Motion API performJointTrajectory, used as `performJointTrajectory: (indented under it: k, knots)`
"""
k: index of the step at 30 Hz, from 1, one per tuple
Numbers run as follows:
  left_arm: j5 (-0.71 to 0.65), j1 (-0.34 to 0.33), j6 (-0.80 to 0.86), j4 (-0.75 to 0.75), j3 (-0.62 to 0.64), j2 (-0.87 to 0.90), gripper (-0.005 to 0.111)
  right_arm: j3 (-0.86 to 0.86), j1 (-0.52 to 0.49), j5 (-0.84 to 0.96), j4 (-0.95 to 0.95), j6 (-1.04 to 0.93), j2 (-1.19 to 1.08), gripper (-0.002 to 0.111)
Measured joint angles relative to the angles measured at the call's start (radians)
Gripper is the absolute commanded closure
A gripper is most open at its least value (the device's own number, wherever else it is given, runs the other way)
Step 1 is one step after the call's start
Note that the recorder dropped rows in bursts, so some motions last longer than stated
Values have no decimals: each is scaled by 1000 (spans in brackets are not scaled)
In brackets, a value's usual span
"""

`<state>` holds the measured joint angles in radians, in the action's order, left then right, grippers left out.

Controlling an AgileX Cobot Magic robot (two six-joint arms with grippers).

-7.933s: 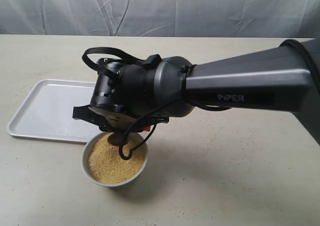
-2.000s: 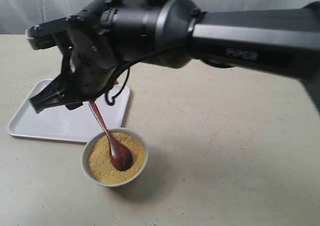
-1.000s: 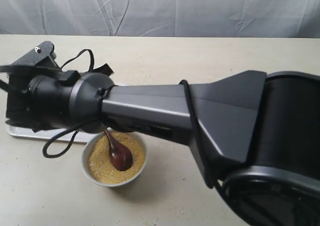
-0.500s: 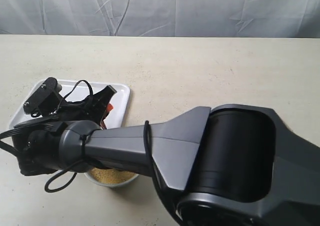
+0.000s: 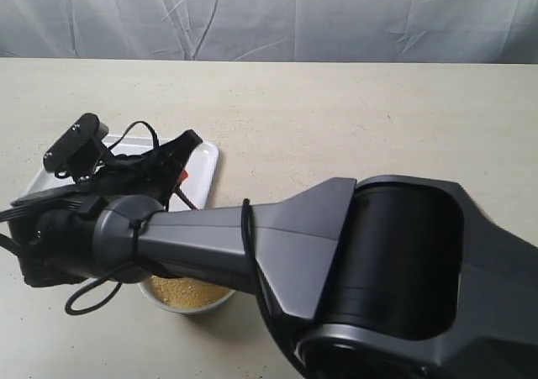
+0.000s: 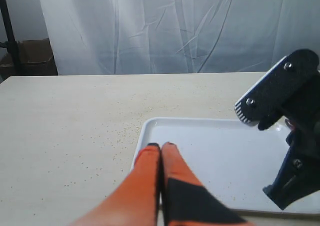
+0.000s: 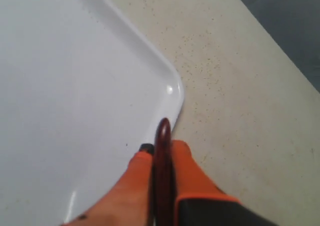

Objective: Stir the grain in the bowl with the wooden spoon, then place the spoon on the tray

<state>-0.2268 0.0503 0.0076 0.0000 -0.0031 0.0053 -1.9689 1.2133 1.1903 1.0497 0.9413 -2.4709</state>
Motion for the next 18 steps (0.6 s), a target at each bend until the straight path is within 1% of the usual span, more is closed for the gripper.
performJointTrajectory:
  k: [5,8,11,14,18]
  knots:
    - [0,0,0,0,0,0,107,-67,0,2,-60,4,42,108]
    - [0,0,0,0,0,0,107,-83,-12,-57,-152,-2,110,109]
    - [0,0,0,0,0,0,107,-88,-50,-139,-311,-38,181,109]
    - [0,0,0,0,0,0,107,-71,-118,-217,-471,-105,245,109]
    - [0,0,0,0,0,0,107,55,-235,-378,-772,-297,351,109]
